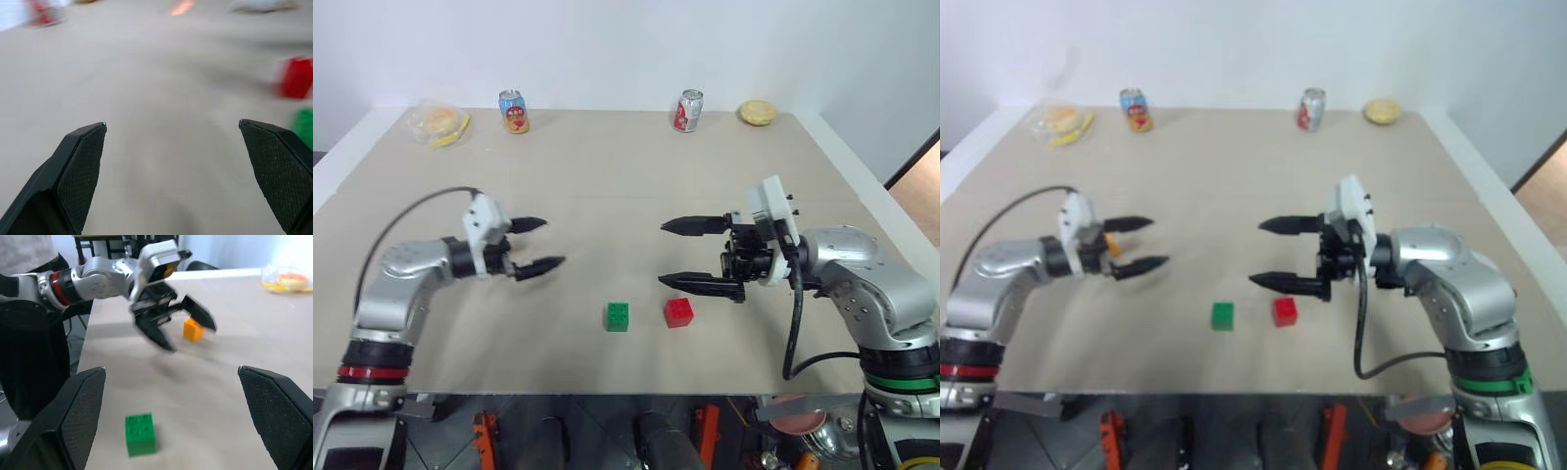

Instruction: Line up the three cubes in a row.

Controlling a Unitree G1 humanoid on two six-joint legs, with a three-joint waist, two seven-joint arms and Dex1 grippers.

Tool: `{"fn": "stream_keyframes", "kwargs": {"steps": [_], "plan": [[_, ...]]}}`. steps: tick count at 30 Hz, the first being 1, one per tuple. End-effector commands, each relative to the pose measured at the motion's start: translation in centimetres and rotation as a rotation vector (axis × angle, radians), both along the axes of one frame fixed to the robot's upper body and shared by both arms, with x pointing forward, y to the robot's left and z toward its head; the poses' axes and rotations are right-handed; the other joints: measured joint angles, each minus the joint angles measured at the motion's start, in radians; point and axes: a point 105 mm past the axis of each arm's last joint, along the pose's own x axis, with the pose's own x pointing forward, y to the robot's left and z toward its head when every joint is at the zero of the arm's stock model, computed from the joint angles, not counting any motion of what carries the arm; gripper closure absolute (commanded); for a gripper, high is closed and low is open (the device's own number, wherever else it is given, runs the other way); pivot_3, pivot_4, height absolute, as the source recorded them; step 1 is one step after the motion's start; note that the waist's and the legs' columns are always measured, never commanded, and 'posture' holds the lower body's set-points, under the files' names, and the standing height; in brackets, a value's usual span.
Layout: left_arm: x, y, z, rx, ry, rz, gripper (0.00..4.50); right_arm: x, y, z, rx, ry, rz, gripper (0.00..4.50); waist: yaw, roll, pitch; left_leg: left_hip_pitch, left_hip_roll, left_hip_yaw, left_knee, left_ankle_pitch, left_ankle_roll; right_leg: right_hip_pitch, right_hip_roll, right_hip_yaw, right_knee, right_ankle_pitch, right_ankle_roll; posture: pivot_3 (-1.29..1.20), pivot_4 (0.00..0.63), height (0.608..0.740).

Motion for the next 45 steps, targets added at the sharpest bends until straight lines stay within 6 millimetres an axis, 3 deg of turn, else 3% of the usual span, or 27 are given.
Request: {"fn": "stream_keyframes", "kwargs": {"steps": [1,11,22,32,37,42,45], "plan": [[1.3,3.2,1.0,0.010,-0.041,0.087,0.02,0.5,0.5,1.0,0.011,-0.052,0.007,0.00,0.000,0.000,0.000,-0.001,0.000,0.000,0.000,0.000,0.000,0.000,0.000,0.000,0.000,0.000,0.000,0.00,0.150,0.733],[3.3,7.7,-1.1,0.069,0.028,0.211,0.02,0.4,0.5,0.8,0.014,-0.055,-0.002,0.00,0.005,0.000,0.000,-0.004,0.000,-0.003,-0.002,0.000,-0.001,-0.003,0.000,-0.005,0.000,-0.001,0.002,0.00,0.150,0.733],[3.7,8.0,-4.2,0.150,0.120,0.211,0.02,0.2,0.4,0.9,0.019,-0.060,-0.017,0.00,0.005,0.000,0.000,-0.004,0.000,-0.004,-0.002,0.000,-0.001,-0.003,0.000,-0.006,0.001,0.000,0.002,0.00,0.150,0.733],[3.8,8.0,-4.5,0.156,0.119,0.212,3.16,0.3,0.3,1.0,0.024,-0.064,-0.024,0.00,0.005,0.000,0.000,-0.004,0.000,-0.004,-0.002,0.000,-0.001,-0.003,0.000,-0.006,0.002,0.000,0.002,0.00,0.150,0.733],[3.7,7.7,-3.8,0.154,0.073,0.189,3.18,0.3,0.3,1.0,0.025,-0.065,-0.021,0.00,0.005,0.000,0.000,-0.004,0.000,-0.004,-0.002,0.000,-0.001,-0.003,0.000,-0.006,0.002,0.000,0.002,0.00,0.150,0.733],[2.8,5.2,-3.1,0.167,0.021,0.031,3.18,-0.8,0.0,0.9,0.001,-0.046,0.016,0.00,0.006,0.000,0.000,-0.004,0.000,-0.004,-0.002,0.000,-0.001,-0.003,0.000,-0.006,0.002,-0.001,0.002,0.00,0.150,0.733],[1.3,2.7,-3.3,0.201,0.007,-0.116,3.18,-2.0,-0.5,0.6,-0.041,-0.031,0.049,0.00,0.006,0.000,0.000,-0.004,0.000,-0.004,-0.002,0.000,-0.001,-0.002,0.000,-0.006,0.002,-0.001,0.002,0.00,0.150,0.733]]}}
